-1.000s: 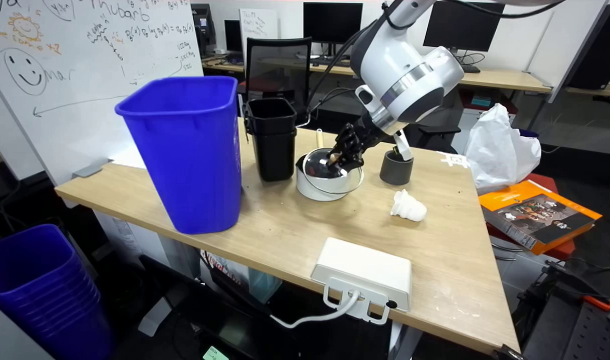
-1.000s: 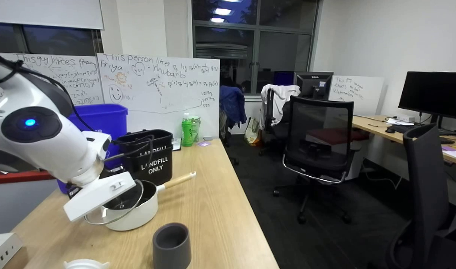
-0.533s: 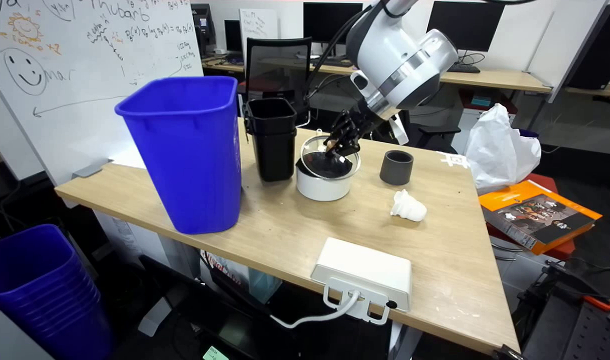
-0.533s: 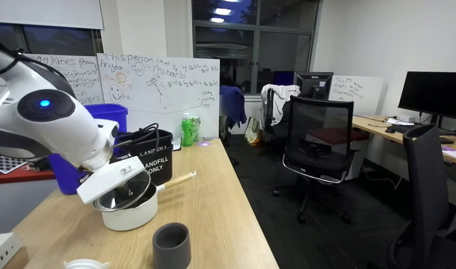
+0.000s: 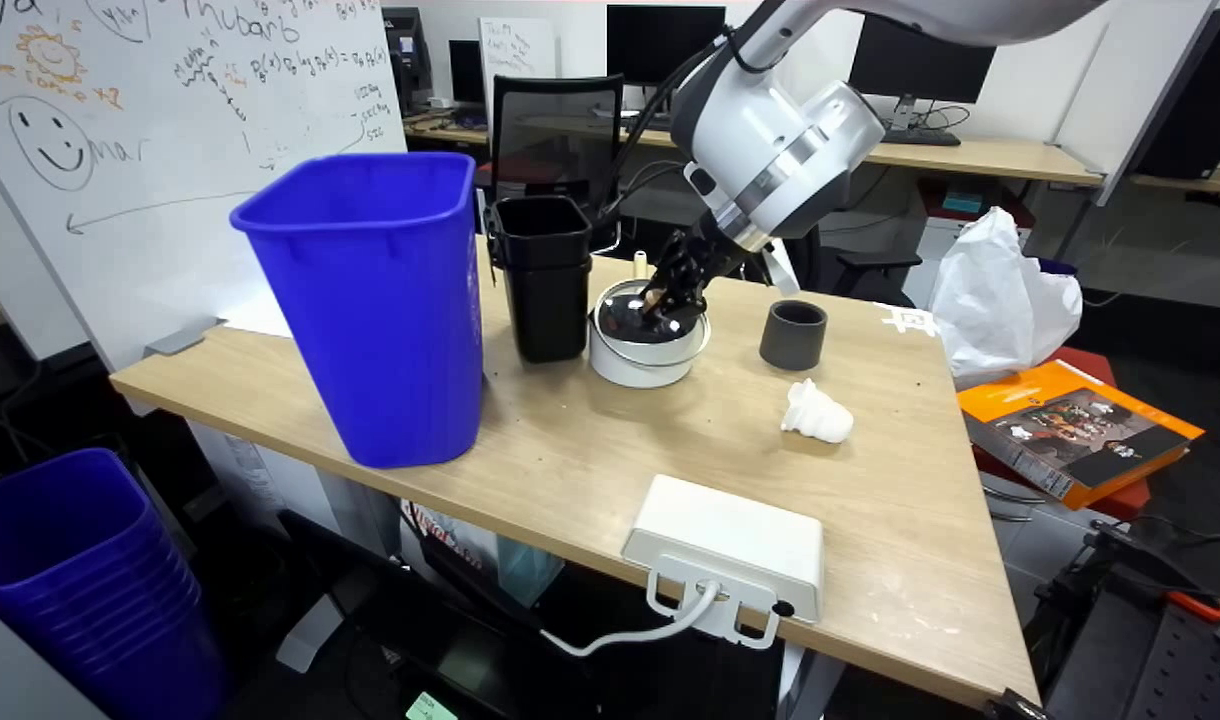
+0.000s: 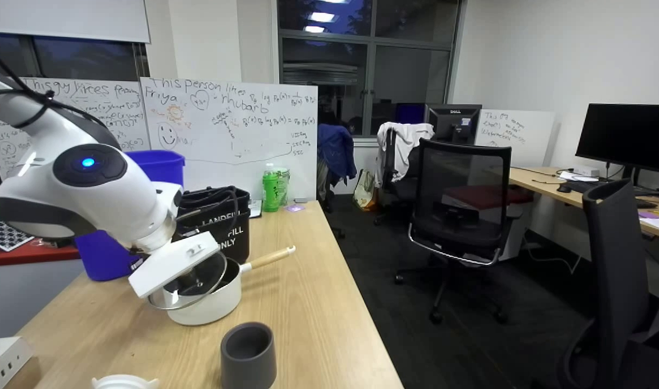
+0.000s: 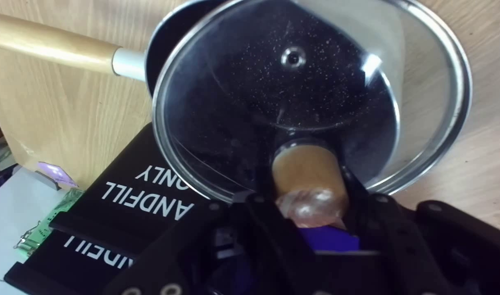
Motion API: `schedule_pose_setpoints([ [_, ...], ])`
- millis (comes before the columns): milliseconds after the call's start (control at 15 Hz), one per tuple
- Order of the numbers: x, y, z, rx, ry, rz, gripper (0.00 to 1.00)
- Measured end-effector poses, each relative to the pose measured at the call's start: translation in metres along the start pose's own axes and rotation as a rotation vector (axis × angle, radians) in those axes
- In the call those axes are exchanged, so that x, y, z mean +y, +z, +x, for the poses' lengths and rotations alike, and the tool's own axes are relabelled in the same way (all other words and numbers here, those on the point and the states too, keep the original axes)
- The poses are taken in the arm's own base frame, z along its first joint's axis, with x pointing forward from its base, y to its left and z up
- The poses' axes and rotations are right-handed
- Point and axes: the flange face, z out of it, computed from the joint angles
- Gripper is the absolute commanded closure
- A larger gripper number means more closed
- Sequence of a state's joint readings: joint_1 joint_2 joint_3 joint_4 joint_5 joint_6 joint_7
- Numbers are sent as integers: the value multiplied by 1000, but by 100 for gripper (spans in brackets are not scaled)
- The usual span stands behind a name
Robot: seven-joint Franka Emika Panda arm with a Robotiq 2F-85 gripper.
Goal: Pick the lid and put it on the pot
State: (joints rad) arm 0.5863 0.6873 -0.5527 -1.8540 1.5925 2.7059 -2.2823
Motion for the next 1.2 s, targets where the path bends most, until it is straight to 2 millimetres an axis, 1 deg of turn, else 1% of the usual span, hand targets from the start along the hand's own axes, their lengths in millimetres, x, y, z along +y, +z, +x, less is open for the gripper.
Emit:
schedule_pose_setpoints([
  [333, 22, 11, 0, -8, 7, 10, 84],
  [533, 29, 13, -2, 10, 26, 23, 84],
  [733, 31, 15, -2, 13, 29, 23, 84],
  [867, 41, 15, 11, 2, 31, 35, 84],
  [1067, 66, 13, 40, 4, 40, 47, 84],
  [1200, 85, 8, 51, 21, 67, 44, 84],
])
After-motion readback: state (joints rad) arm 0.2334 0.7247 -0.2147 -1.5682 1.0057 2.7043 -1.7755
